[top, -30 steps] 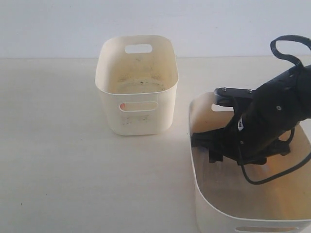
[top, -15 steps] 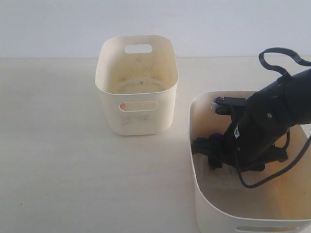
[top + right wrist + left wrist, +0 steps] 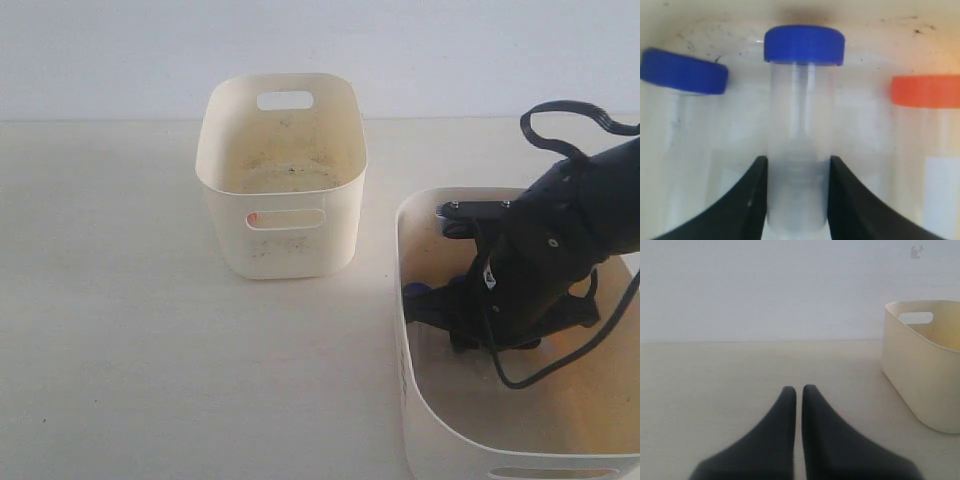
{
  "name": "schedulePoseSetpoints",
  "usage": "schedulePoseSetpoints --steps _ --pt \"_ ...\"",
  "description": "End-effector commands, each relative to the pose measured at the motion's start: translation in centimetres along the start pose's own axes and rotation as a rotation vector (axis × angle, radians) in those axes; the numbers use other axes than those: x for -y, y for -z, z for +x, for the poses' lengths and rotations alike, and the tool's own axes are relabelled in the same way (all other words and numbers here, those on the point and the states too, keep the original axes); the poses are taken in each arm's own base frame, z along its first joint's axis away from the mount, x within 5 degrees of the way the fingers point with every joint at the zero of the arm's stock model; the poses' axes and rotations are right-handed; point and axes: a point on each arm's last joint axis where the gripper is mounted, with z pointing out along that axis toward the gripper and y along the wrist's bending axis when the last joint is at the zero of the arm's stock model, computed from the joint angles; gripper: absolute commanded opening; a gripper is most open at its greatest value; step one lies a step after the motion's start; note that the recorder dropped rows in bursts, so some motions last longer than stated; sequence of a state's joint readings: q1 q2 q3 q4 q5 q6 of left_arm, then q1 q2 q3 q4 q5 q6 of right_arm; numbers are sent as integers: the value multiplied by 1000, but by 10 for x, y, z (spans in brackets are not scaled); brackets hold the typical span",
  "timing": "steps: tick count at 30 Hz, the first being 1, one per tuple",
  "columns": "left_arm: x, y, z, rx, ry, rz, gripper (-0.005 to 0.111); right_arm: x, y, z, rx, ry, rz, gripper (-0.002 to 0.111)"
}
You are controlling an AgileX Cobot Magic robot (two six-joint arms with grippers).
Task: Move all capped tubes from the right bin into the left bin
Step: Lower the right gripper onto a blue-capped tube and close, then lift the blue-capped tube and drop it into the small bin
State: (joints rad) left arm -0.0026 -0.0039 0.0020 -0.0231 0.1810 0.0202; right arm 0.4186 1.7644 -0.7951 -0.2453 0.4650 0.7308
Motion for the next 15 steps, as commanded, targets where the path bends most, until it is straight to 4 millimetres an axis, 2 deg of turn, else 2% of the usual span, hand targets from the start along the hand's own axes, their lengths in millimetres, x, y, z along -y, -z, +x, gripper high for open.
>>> schedulePoseSetpoints --steps 1,6,8,15 --pt "0 0 -1 5 7 8 4 9 -4 6 -56 27 88 0" --pt "0 0 -1 5 7 8 4 9 -1 5 -47 41 85 0" --pt "0 0 -1 5 7 8 4 10 10 2 -10 50 75 0" --pt "0 0 -1 5 7 8 4 15 87 -5 227 42 -46 0"
